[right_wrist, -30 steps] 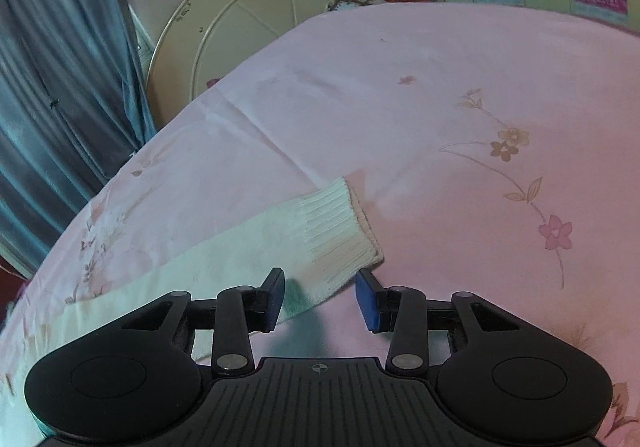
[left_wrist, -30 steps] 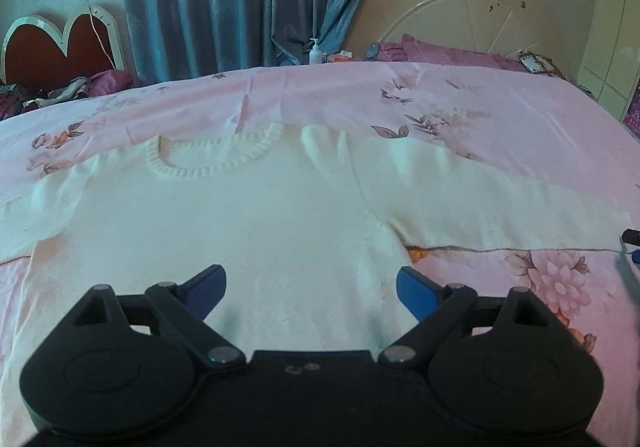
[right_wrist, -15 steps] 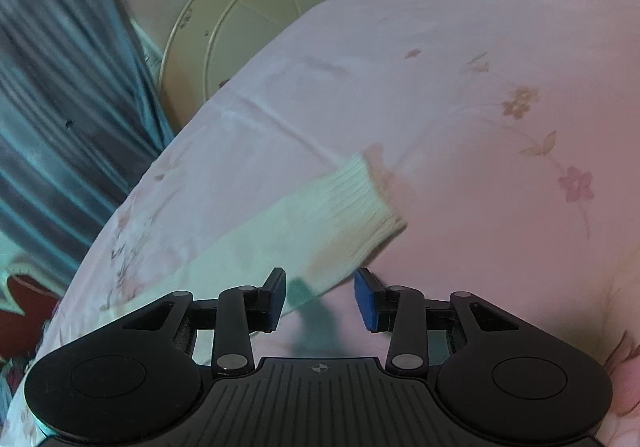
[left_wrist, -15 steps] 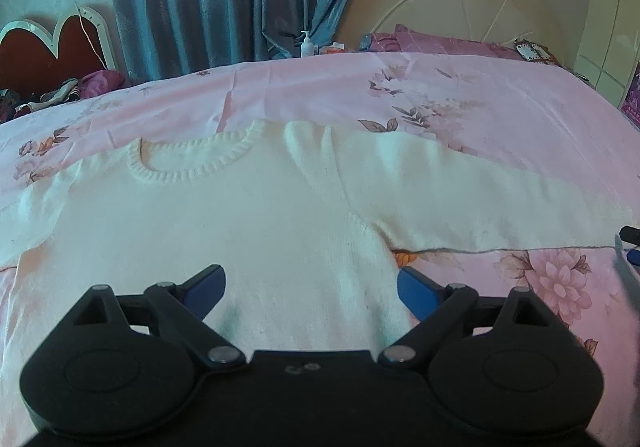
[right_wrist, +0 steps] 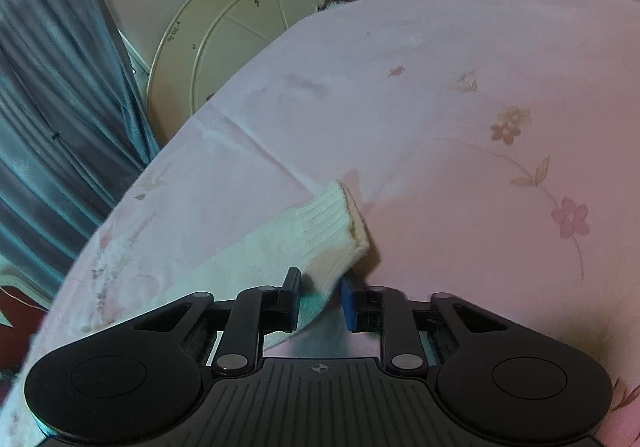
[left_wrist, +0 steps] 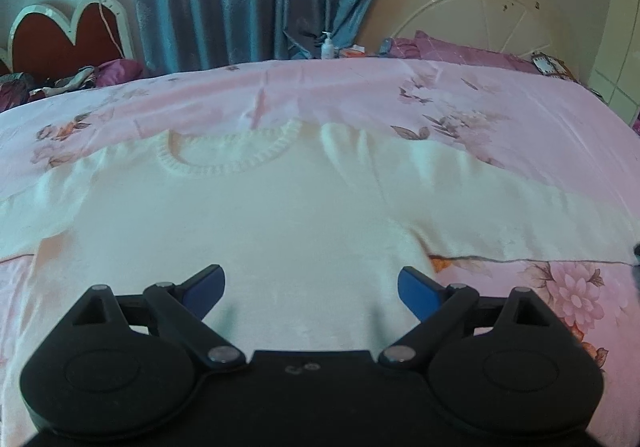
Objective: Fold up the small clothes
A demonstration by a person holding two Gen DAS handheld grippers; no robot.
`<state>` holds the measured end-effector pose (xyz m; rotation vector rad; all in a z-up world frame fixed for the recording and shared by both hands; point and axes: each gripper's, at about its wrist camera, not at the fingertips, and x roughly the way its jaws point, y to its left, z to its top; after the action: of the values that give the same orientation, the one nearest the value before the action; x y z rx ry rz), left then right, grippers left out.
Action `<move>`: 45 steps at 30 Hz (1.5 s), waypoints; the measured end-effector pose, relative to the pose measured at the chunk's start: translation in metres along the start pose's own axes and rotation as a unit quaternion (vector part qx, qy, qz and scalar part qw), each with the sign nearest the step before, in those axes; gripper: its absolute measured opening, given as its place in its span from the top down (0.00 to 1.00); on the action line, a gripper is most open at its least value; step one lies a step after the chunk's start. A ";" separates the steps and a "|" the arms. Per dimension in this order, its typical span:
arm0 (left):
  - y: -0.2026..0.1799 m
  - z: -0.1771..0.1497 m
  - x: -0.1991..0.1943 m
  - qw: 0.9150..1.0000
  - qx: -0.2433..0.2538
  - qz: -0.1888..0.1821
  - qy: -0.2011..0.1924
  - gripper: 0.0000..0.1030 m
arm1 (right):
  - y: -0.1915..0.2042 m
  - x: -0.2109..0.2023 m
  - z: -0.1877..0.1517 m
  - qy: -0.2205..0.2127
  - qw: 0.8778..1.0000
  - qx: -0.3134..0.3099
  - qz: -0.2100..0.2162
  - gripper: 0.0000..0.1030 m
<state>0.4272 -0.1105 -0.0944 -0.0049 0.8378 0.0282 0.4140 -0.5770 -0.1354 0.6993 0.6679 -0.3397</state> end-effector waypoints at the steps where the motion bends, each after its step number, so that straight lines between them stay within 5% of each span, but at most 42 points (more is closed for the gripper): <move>1: 0.006 0.000 -0.002 1.000 -0.001 0.001 -0.003 0.10 | 0.003 0.002 0.001 -0.002 1.000 -0.002 -0.005 0.97; 4: 0.026 0.001 -0.003 1.000 0.004 0.013 0.000 0.10 | 0.028 0.001 0.001 -0.012 0.999 -0.048 -0.012 0.98; 11: 0.092 -0.002 0.007 1.000 -0.016 0.006 0.009 0.12 | 0.126 -0.013 -0.028 -0.016 0.991 -0.121 0.058 0.98; 17: 0.152 -0.008 0.017 0.999 -0.035 0.002 0.010 0.15 | 0.243 -0.009 -0.097 0.016 0.971 -0.202 0.130 0.98; 25: 0.232 -0.026 0.007 0.996 -0.083 0.009 0.022 0.14 | 0.366 0.020 -0.219 0.081 0.928 -0.309 0.190 0.98; 34: 0.270 -0.031 -0.001 0.993 -0.115 -0.001 0.016 0.15 | 0.403 0.042 -0.301 0.125 0.897 -0.376 0.194 0.94; 38: 0.262 -0.022 0.008 0.992 -0.123 -0.027 0.012 0.15 | 0.391 0.019 -0.299 0.098 0.898 -0.381 0.198 0.45; 41: 0.240 -0.009 0.019 0.990 -0.126 -0.071 0.005 0.25 | 0.366 0.009 -0.284 0.107 0.903 -0.364 0.200 0.50; 43: 0.221 0.001 0.031 0.987 -0.123 -0.105 0.010 0.42 | 0.342 0.005 -0.270 0.123 0.911 -0.342 0.194 0.74; 45: 0.201 0.010 0.046 0.984 -0.121 -0.129 0.016 0.47 | 0.318 0.004 -0.258 0.131 0.920 -0.320 0.182 0.78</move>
<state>0.4594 0.0920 -0.1206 -0.3436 0.8568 -0.1132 0.4596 -0.1697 -0.1331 0.2242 0.8274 0.3210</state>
